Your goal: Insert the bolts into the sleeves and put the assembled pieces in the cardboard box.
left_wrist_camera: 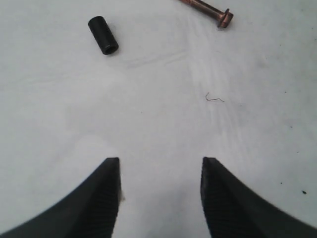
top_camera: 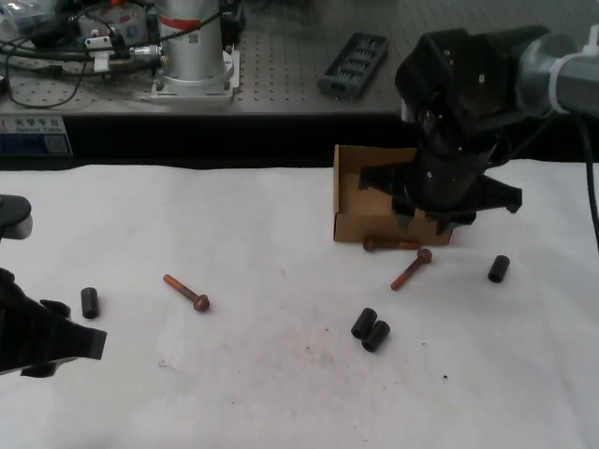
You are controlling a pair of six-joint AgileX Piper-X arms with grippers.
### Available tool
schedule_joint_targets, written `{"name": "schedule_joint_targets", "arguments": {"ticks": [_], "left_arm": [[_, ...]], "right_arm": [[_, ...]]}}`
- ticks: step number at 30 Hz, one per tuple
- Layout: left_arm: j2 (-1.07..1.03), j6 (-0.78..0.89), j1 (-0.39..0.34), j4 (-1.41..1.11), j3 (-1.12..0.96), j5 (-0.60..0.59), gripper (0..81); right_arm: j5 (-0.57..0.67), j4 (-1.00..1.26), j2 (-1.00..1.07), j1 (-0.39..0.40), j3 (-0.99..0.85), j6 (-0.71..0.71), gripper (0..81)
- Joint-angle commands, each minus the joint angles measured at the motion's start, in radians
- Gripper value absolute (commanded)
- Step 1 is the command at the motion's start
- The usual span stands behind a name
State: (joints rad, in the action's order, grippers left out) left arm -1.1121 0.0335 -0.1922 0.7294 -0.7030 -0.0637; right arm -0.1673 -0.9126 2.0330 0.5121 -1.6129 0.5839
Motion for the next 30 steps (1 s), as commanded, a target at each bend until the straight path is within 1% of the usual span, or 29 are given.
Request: {"name": "schedule_joint_targets", "arguments": {"ticks": [1, 4, 12, 14, 18, 21, 30], "left_arm": [[0.009, 0.012, -0.006, 0.002, -0.005, 0.008, 36.7], [0.009, 0.012, -0.006, 0.002, -0.005, 0.008, 36.7], [0.009, 0.012, -0.006, 0.006, -0.005, 0.008, 36.7], [0.009, 0.005, -0.006, 0.018, -0.005, 0.008, 36.7], [0.009, 0.001, -0.006, 0.034, -0.005, 0.008, 36.6], [0.009, -0.011, -0.006, 0.034, -0.005, 0.008, 36.6], [0.009, -0.011, -0.006, 0.034, -0.005, 0.008, 36.6]], "right_arm": [[0.015, -0.002, 0.004, 0.008, 0.032, 0.028, 33.7], [0.020, 0.027, 0.004, 0.015, 0.074, 0.038, 33.7], [0.054, 0.173, 0.004, 0.026, 0.171, 0.123, 33.7], [0.050, 0.191, 0.004, 0.026, 0.179, 0.123, 32.1], [0.042, 0.221, 0.004, 0.019, 0.180, 0.123, 25.3], [0.046, 0.253, 0.004, 0.013, 0.180, 0.123, 25.1], [0.057, 0.233, 0.032, 0.011, 0.180, 0.118, 25.2]]}}
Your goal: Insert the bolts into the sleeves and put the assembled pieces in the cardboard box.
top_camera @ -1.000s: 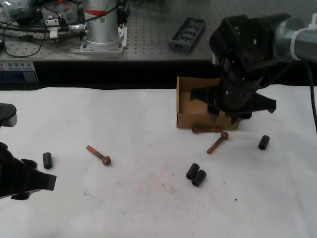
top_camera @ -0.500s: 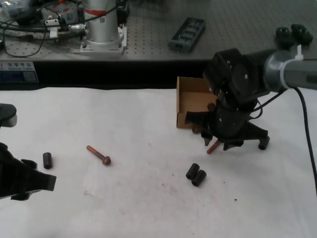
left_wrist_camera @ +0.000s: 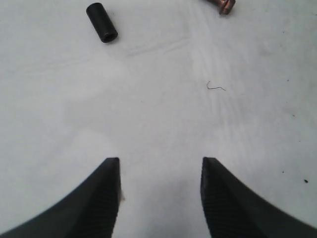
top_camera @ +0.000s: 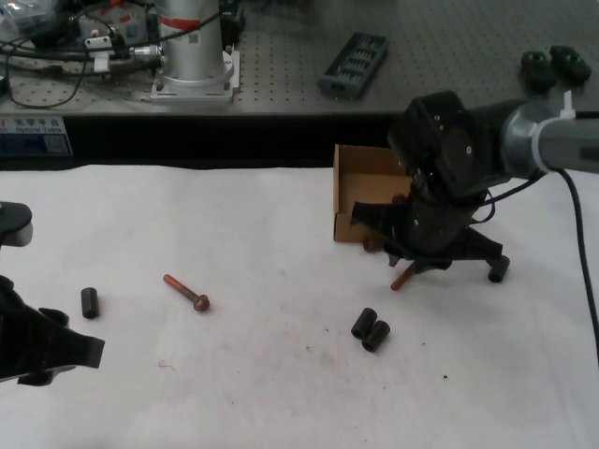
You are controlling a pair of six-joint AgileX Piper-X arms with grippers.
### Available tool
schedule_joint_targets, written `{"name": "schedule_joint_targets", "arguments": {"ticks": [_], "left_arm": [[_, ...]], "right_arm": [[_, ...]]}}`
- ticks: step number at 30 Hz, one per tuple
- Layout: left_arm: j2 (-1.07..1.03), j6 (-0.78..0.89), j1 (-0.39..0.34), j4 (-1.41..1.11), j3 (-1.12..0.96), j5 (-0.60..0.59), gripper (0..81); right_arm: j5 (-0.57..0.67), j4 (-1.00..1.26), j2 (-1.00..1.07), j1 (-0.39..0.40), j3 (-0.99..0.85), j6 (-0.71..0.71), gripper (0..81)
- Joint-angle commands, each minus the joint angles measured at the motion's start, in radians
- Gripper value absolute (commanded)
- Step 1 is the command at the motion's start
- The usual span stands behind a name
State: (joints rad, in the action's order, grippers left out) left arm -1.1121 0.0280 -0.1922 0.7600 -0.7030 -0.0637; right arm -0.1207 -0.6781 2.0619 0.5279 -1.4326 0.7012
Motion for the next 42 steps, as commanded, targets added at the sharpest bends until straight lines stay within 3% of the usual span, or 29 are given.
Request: {"name": "schedule_joint_targets", "arguments": {"ticks": [1, 9, 15, 17, 25, 28, 34, 42], "left_arm": [[0.009, -0.005, -0.006, 0.006, -0.005, 0.008, 36.6], [0.009, -0.005, -0.006, 0.014, -0.005, 0.008, 36.6], [0.009, -0.012, -0.006, 0.032, -0.005, 0.008, 36.6], [0.009, -0.012, -0.006, 0.027, -0.005, 0.008, 36.6], [0.009, -0.012, -0.006, 0.012, -0.005, 0.007, 36.6], [0.009, -0.006, -0.006, -0.027, -0.005, -0.020, 36.6], [0.009, 0.046, -0.001, -0.105, -0.005, -0.104, 36.6], [0.077, 0.230, 0.104, -0.133, -0.005, -0.335, 36.6]], "right_arm": [[0.015, -0.002, 0.007, -0.004, 0.000, 0.001, 25.5], [-0.020, -0.009, 0.019, -0.010, 0.000, 0.001, 23.9], [0.010, -0.044, 0.019, -0.016, 0.000, -0.104, 0.8], [0.034, -0.059, 0.015, -0.016, 0.000, -0.199, 5.3], [-0.003, -0.146, -0.165, 0.041, 0.003, -0.507, 5.3], [0.046, -0.117, -0.248, 0.079, 0.057, -0.516, 5.3], [0.167, 0.028, -0.312, 0.204, 0.214, -0.383, 5.3], [0.206, 0.159, -0.244, 0.346, 0.278, -0.349, 5.3]]}}
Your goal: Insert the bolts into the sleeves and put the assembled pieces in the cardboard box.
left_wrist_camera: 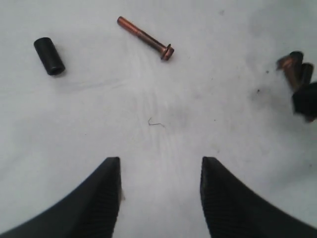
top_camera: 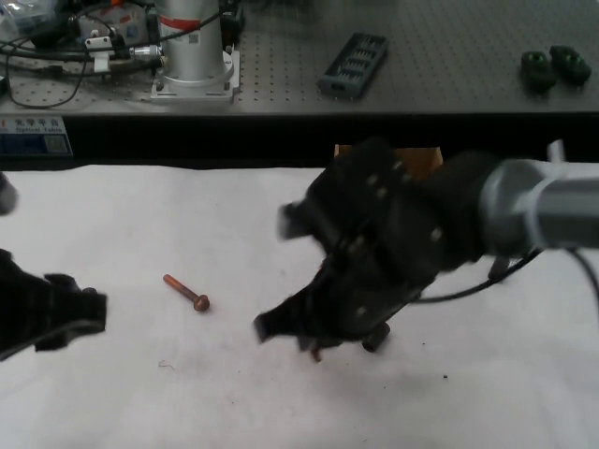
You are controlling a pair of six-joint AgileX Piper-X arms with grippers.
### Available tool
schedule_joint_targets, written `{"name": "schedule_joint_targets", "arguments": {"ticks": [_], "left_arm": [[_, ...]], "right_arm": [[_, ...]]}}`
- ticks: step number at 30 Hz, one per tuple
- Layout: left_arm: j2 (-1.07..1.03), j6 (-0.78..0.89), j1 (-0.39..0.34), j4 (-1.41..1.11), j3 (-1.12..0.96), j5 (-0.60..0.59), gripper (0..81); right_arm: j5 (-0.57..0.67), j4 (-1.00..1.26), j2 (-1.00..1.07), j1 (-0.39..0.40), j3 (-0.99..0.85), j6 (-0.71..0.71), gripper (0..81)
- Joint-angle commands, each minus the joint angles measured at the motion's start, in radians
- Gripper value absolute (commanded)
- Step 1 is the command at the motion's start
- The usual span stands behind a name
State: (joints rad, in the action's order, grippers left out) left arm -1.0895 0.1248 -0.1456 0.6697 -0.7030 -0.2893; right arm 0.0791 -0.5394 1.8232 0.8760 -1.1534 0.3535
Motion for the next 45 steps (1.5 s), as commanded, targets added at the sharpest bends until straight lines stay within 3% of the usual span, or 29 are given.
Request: {"name": "schedule_joint_targets", "arguments": {"ticks": [1, 12, 16, 18, 22, 26, 28, 31, 35, 39, 45], "left_arm": [[0.063, 0.162, 0.067, -0.045, -0.005, -0.130, 36.6], [0.111, 0.383, 0.098, -0.066, -0.005, -0.157, 36.6], [0.111, 0.437, 0.098, -0.073, -0.005, -0.172, 36.6], [0.111, 0.463, 0.098, -0.073, -0.005, -0.172, 36.6], [0.111, 0.499, 0.098, -0.073, -0.005, -0.168, 36.6], [0.111, 0.557, 0.087, -0.073, -0.005, -0.168, 36.6], [0.111, 0.618, 0.061, -0.073, -0.005, -0.168, 36.6], [0.111, 0.717, -0.018, -0.087, -0.005, -0.140, 36.6], [0.106, 0.873, -0.196, -0.116, -0.005, 0.024, 36.6], [0.060, 1.027, -0.334, -0.119, -0.005, 0.147, 36.6], [-0.122, 1.208, -0.431, -0.183, -0.005, 0.146, 36.6]], "right_arm": [[0.006, 0.023, 0.005, 0.003, -0.001, 0.001, 5.3], [0.079, 0.015, 0.031, 0.091, -0.001, 0.060, 5.3], [0.202, 0.045, 0.031, 0.103, -0.001, 0.054, 0.3], [0.223, 0.039, 0.031, 0.103, -0.001, 0.054, 9.5], [0.223, 0.021, 0.031, 0.100, -0.001, 0.054, 38.9], [0.227, -0.023, 0.017, 0.084, -0.001, -0.007, 36.3], [0.195, -0.073, -0.004, 0.074, -0.001, -0.075, 34.2], [0.038, -0.193, -0.045, 0.042, -0.001, -0.159, 34.0], [-0.145, -0.307, -0.108, -0.037, -0.001, -0.258, 34.0], [-0.169, -0.321, -0.169, -0.155, 0.000, -0.280, 34.0], [-0.146, -0.356, -0.252, -0.317, 0.000, -0.313, 34.0]]}}
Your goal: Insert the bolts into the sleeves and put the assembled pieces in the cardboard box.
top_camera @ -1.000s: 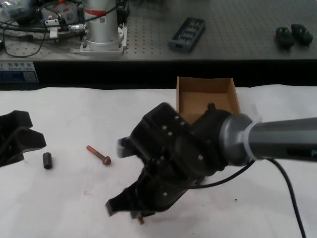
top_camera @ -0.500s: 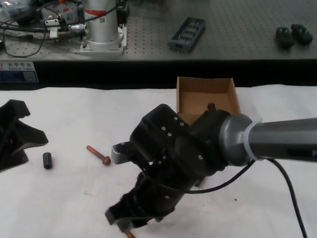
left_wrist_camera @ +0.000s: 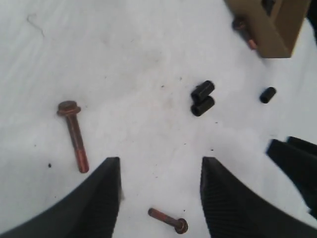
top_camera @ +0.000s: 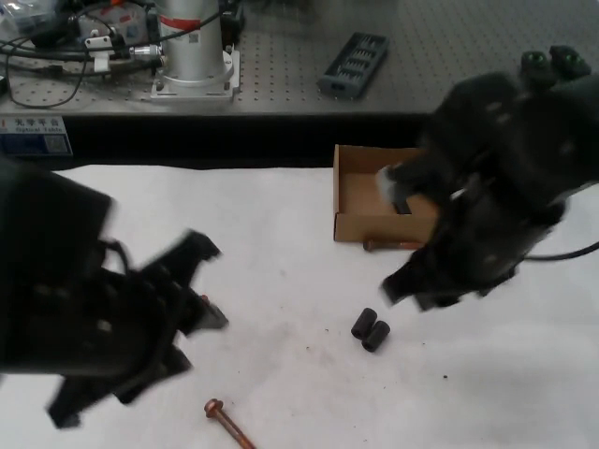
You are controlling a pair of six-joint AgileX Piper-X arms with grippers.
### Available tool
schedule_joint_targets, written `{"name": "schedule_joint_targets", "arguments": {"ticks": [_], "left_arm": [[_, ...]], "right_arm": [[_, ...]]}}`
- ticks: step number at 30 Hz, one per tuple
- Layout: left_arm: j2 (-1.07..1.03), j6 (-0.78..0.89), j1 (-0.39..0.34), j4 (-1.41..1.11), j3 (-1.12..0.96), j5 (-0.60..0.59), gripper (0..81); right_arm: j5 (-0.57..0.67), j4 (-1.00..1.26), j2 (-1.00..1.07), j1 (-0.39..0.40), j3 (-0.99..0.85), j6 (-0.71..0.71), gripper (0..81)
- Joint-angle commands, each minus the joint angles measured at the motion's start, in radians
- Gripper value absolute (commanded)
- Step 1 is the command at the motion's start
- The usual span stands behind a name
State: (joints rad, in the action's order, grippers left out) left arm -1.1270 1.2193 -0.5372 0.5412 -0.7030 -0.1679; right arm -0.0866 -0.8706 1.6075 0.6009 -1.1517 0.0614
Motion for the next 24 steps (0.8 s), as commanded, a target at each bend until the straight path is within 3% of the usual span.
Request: {"name": "schedule_joint_targets", "arguments": {"ticks": [1, 7, 17, 24], "left_arm": [[-0.116, 0.132, -0.049, -0.083, -0.005, 0.024, 36.6], [-0.245, 0.322, -0.097, -0.129, -0.008, 0.022, 36.6], [-0.334, 0.379, -0.129, -0.131, -0.021, 0.045, 36.6], [-0.346, 0.368, -0.126, -0.008, -0.052, 0.105, 36.6]], "right_arm": [[0.035, -0.037, -0.047, -0.062, -0.002, -0.021, 33.8], [0.060, -0.043, -0.102, -0.132, -0.002, -0.041, 29.6], [0.106, -0.040, -0.110, -0.162, 0.000, -0.041, 29.5], [0.140, 0.032, -0.113, -0.162, 0.107, -0.041, 29.5]]}}
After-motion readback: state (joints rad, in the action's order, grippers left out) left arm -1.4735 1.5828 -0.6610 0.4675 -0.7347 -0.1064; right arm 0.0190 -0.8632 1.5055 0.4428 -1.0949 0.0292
